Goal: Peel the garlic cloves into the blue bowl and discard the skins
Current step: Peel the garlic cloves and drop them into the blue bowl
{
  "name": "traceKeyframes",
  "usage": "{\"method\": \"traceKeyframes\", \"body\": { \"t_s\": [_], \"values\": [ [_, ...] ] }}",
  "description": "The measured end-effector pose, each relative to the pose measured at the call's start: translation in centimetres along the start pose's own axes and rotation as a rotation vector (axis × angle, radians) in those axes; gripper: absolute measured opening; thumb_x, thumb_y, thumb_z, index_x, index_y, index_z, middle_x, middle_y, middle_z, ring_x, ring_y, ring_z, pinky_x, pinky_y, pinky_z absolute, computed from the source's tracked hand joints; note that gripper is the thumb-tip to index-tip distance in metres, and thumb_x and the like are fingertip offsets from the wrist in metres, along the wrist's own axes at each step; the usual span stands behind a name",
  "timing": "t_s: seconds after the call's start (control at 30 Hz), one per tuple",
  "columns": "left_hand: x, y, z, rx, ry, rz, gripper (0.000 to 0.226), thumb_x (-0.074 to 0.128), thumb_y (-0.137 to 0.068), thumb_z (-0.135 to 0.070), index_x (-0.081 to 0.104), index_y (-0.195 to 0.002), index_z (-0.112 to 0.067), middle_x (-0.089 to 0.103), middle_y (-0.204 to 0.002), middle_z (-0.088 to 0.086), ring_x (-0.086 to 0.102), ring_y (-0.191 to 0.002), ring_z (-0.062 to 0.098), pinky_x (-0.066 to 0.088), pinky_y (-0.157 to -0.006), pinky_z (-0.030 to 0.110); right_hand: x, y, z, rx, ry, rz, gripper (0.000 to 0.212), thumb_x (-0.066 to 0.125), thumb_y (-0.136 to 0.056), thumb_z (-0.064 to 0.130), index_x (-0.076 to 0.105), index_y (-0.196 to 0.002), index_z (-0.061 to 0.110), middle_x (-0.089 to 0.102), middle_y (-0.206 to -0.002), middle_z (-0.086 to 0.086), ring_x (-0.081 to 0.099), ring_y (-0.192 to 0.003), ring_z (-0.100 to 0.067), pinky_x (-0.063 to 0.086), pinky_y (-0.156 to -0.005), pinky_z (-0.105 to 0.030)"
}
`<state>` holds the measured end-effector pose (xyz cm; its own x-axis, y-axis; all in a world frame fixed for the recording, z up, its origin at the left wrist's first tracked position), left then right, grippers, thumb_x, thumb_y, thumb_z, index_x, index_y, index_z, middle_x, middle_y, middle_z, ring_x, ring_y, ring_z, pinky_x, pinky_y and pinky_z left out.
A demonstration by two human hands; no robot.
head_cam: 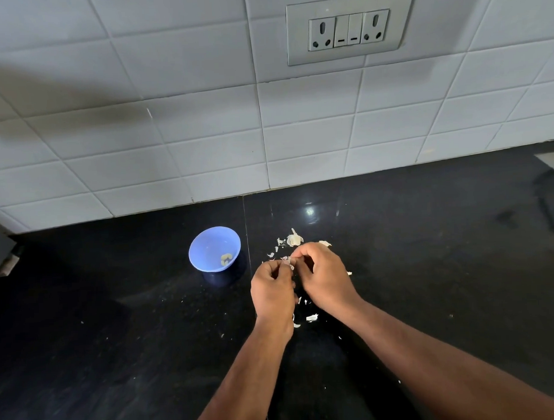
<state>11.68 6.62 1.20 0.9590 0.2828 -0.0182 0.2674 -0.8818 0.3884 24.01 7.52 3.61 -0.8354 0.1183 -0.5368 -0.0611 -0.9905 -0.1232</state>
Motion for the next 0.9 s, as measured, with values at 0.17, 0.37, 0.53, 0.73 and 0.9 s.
{"method": "traceKeyframes", "body": {
  "t_s": [0.17, 0.37, 0.53, 0.73, 0.9],
  "values": [
    [-0.8, -0.4, -0.1, -0.030, 0.077, -0.015, 0.017, 0.058, -0.108, -0.018, 0.071, -0.102, -0.009, 0.060, -0.065, 0.001, 0.049, -0.051, 0.012, 0.045, -0.049, 0.029, 0.5, 1.0, -0.1, -0.104, 0.131, 0.132, 0.007, 0.063, -0.100, 0.028, 0.065, -0.095, 0.032, 0.064, -0.095, 0.015, 0.063, -0.086, -0.003, 0.053, -0.075, -0.031],
    [-1.3, -0.4, -0.6, -0.018, 0.142, 0.076, 0.019, 0.055, -0.109, -0.015, 0.070, -0.100, -0.009, 0.065, -0.078, 0.003, 0.051, -0.059, 0.006, 0.041, -0.051, 0.025, -0.3, 0.1, -1.1, 0.140, -0.113, -0.026, 0.017, 0.080, -0.091, 0.033, 0.069, -0.079, 0.026, 0.069, -0.074, 0.008, 0.062, -0.066, -0.008, 0.052, -0.065, -0.034],
    [-0.7, -0.2, -0.7, -0.018, 0.141, 0.149, 0.020, 0.055, -0.109, -0.015, 0.075, -0.106, -0.013, 0.063, -0.074, -0.001, 0.053, -0.063, 0.005, 0.043, -0.053, 0.024, 0.9, -0.1, 0.5, 0.210, -0.457, 0.092, 0.025, 0.073, -0.098, 0.019, 0.076, -0.106, 0.042, 0.075, -0.108, 0.011, 0.070, -0.104, -0.003, 0.054, -0.097, -0.026],
    [-0.9, -0.5, -1.2, -0.001, 0.101, 0.131, 0.016, 0.060, -0.107, -0.017, 0.075, -0.105, -0.014, 0.067, -0.079, 0.004, 0.056, -0.065, 0.009, 0.048, -0.055, 0.026, 0.6, -0.4, 0.8, 0.199, -0.474, 0.016, 0.013, 0.074, -0.097, 0.018, 0.080, -0.102, 0.028, 0.079, -0.102, 0.010, 0.072, -0.101, -0.003, 0.055, -0.094, -0.024],
    [-2.0, -1.0, -2.5, 0.111, 0.132, 0.072, 0.009, 0.067, -0.104, -0.024, 0.072, -0.109, -0.020, 0.072, -0.084, 0.001, 0.061, -0.068, 0.009, 0.053, -0.057, 0.030, 0.1, -0.8, 0.3, 0.126, -0.184, 0.051, 0.010, 0.072, -0.098, 0.028, 0.080, -0.092, 0.029, 0.078, -0.086, 0.010, 0.073, -0.082, -0.015, 0.057, -0.074, -0.035]
  ]
}}
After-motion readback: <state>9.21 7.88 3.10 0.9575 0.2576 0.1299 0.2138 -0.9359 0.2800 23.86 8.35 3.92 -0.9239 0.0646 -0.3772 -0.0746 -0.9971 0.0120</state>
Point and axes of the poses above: each hand's wrist, its own y-axis away from the middle knuckle, its own x-axis out of the palm, z = x × y, the point moved 4 cm from there along -y, towards the middle knuckle
